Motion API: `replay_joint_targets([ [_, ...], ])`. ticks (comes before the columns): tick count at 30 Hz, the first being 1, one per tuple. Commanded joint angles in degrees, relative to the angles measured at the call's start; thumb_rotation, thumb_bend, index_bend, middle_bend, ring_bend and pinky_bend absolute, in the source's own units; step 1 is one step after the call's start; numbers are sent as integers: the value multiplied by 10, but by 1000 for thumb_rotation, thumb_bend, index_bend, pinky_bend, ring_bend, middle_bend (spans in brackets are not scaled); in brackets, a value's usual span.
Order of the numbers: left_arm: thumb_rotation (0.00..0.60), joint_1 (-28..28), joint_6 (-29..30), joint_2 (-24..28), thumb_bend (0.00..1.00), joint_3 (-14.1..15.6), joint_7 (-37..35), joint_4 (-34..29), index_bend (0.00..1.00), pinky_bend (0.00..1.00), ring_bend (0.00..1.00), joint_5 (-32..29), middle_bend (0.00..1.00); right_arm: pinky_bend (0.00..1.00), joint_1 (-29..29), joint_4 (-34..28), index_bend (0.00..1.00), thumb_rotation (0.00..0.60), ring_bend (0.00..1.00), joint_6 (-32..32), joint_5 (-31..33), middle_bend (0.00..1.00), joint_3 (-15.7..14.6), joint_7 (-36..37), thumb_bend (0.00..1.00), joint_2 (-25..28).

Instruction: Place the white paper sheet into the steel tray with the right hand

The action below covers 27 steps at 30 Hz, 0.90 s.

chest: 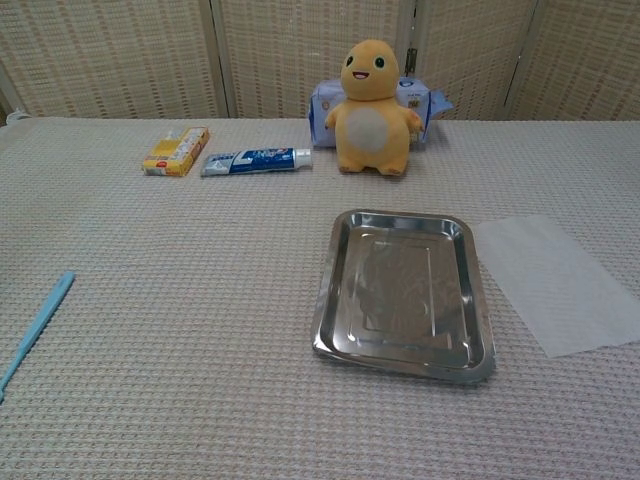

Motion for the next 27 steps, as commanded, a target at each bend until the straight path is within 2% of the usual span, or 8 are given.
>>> replay_joint_targets([
  [1,600,-1,-5,5,337,1,0,-5,0,0,0,0,0,0,14,10,72,600,0,-13,-25,0,-6,3,406,5],
  [5,600,-4,-12,1,337,3,9,-5,0,0,0,2,0,0,23,24,150,600,0,-33,-36,0,-19,33,404,17],
  [11,600,-8,-24,-4,337,2,25,-6,0,0,0,-6,0,0,43,30,231,600,0,-96,-27,0,-38,132,406,48],
  [14,600,-10,-22,-5,337,2,24,-6,0,0,0,-3,0,0,52,54,246,600,0,-114,-38,0,-49,133,405,43],
  [17,600,-11,-32,-6,337,0,29,-6,2,0,0,-15,0,0,59,91,255,600,0,-125,-60,1,-64,133,406,25],
  [22,600,-11,-40,-3,337,-1,39,-13,7,0,0,-27,0,0,48,195,320,600,0,-121,-73,35,-83,119,406,-49],
  [27,600,-9,-46,-1,337,-4,52,-19,0,0,0,-43,0,0,46,266,338,600,0,-122,-84,46,-97,132,405,-107],
])
